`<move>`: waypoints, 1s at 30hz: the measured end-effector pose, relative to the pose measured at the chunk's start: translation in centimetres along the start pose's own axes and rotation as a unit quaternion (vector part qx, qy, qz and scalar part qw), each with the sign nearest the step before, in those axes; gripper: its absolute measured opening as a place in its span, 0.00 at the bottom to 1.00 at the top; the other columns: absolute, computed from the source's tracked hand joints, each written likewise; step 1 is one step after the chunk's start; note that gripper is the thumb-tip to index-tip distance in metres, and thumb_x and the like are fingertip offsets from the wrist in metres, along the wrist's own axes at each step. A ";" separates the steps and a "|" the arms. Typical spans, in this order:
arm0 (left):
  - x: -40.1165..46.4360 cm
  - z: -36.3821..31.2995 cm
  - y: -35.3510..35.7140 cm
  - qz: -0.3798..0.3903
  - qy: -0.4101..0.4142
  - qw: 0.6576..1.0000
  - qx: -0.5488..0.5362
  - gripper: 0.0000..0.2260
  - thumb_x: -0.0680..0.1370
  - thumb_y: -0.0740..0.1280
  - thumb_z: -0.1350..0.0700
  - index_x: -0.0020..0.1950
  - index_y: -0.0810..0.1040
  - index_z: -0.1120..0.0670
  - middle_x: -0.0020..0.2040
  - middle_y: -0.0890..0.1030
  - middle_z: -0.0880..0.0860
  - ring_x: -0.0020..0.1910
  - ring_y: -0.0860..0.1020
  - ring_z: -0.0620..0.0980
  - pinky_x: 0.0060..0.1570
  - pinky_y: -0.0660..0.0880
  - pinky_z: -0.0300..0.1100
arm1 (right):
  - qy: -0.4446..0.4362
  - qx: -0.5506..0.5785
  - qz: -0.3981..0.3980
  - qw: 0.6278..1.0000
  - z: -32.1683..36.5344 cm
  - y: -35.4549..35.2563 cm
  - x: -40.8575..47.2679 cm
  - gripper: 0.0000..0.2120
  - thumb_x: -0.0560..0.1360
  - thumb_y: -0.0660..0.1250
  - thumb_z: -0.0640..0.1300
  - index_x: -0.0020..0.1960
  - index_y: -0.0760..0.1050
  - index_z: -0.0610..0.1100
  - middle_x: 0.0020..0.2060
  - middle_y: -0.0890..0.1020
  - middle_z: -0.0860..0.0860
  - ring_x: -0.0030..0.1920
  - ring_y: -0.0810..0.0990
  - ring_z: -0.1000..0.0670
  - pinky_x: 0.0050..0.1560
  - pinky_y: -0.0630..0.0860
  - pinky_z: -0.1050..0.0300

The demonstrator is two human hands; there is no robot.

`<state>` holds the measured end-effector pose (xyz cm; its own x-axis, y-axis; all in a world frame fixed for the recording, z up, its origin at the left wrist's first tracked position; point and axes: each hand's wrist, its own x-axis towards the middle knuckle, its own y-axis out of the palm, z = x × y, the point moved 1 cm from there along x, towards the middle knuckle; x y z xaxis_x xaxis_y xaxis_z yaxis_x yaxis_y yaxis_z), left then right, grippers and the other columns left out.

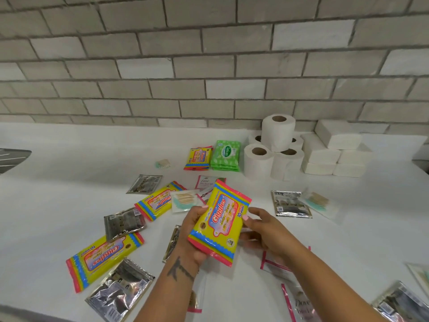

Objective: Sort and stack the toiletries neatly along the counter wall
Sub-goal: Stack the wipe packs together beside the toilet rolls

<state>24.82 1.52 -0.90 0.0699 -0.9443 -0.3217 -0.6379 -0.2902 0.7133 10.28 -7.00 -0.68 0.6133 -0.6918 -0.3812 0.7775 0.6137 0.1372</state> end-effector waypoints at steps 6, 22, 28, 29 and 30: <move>1.1 -1.8 -1.1 -0.070 0.011 0.997 0.019 0.22 0.63 0.66 0.52 0.53 0.80 0.63 0.48 0.81 0.63 0.44 0.79 0.60 0.58 0.72 0.56 | -0.020 0.002 0.029 0.999 1.1 2.3 1.2 0.10 0.75 0.66 0.38 0.56 0.74 0.39 0.45 0.85 0.42 0.40 0.84 0.45 0.39 0.81 0.52; 4.6 -19.0 1.6 -0.044 0.094 0.536 0.838 0.22 0.65 0.77 0.50 0.57 0.78 0.50 0.47 0.78 0.44 0.46 0.75 0.41 0.41 0.70 0.30 | -0.209 -0.618 0.021 0.758 13.1 8.3 8.9 0.09 0.73 0.69 0.46 0.53 0.78 0.48 0.46 0.81 0.50 0.45 0.76 0.50 0.43 0.69 0.58; 6.6 -21.5 -0.3 -0.028 0.051 0.546 0.836 0.16 0.70 0.74 0.50 0.56 0.81 0.52 0.51 0.83 0.50 0.47 0.79 0.47 0.47 0.73 0.39 | -0.237 -0.636 -0.080 0.730 15.1 9.5 11.5 0.16 0.71 0.70 0.51 0.57 0.74 0.53 0.52 0.80 0.56 0.57 0.76 0.51 0.61 0.61 0.52; 6.8 -21.8 -1.2 -0.041 0.055 0.568 0.820 0.15 0.70 0.74 0.51 0.56 0.81 0.52 0.51 0.83 0.50 0.47 0.79 0.48 0.48 0.73 0.38 | -0.247 -0.596 -0.119 0.755 15.2 9.2 11.9 0.17 0.71 0.70 0.51 0.59 0.73 0.54 0.56 0.79 0.56 0.60 0.73 0.51 0.61 0.60 0.52; 7.0 -22.0 -2.1 -0.056 0.058 0.594 0.800 0.15 0.71 0.74 0.52 0.55 0.81 0.53 0.51 0.83 0.50 0.47 0.80 0.48 0.49 0.74 0.39 | -0.267 -0.546 -0.163 0.777 15.2 8.9 12.2 0.17 0.71 0.69 0.50 0.59 0.74 0.54 0.58 0.78 0.55 0.62 0.71 0.50 0.60 0.60 0.53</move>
<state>43.57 -7.91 9.04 0.1740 -0.9643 -0.1996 -0.5302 0.0791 -0.8442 26.82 -15.79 9.83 0.6054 -0.7584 0.2416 0.5014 0.1276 -0.8557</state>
